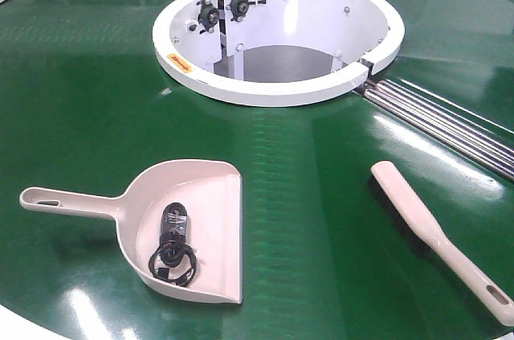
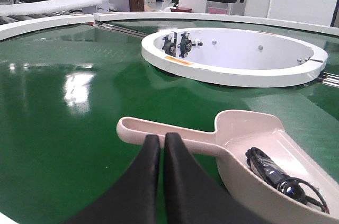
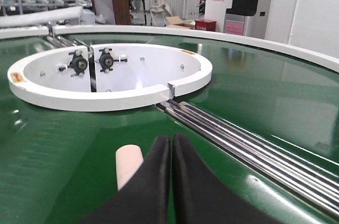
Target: Clean and inspect green conveyor with broom and dustpan
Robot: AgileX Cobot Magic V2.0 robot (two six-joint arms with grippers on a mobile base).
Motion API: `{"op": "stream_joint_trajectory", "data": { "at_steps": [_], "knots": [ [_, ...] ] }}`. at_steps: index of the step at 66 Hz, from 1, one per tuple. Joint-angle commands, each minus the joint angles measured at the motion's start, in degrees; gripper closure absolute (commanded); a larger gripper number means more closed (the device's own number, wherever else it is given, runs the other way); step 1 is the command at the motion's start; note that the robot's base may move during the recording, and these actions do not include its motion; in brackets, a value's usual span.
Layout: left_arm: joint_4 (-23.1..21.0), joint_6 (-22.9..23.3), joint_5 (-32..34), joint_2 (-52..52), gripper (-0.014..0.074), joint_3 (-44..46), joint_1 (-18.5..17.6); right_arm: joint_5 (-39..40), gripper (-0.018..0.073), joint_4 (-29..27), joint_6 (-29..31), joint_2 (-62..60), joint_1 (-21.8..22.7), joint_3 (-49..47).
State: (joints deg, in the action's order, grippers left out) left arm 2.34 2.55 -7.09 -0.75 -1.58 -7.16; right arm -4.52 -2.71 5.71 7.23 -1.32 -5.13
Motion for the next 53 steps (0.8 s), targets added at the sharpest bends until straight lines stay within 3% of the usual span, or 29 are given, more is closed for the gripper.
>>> {"op": "stream_joint_trajectory", "data": {
  "at_steps": [1,8,18,53],
  "knots": [
    [0.02,0.56,4.21,-0.8,0.0603,-1.81,-0.35,10.07,0.0569,2.71,-4.72,-1.68,0.33,2.42],
    [0.02,0.56,4.21,-0.8,0.0603,-1.81,-0.35,14.76,0.0569,2.16,-6.06,-5.42,0.33,8.06],
    [0.02,0.56,4.09,-0.8,0.0603,-1.81,-0.35,7.31,0.0569,2.0,-6.68,-8.82,0.33,7.91],
    [0.02,0.56,3.81,-0.8,0.0603,-1.81,-0.35,5.31,0.0569,1.93,-6.5,-8.88,0.33,7.91]
  ]
}}
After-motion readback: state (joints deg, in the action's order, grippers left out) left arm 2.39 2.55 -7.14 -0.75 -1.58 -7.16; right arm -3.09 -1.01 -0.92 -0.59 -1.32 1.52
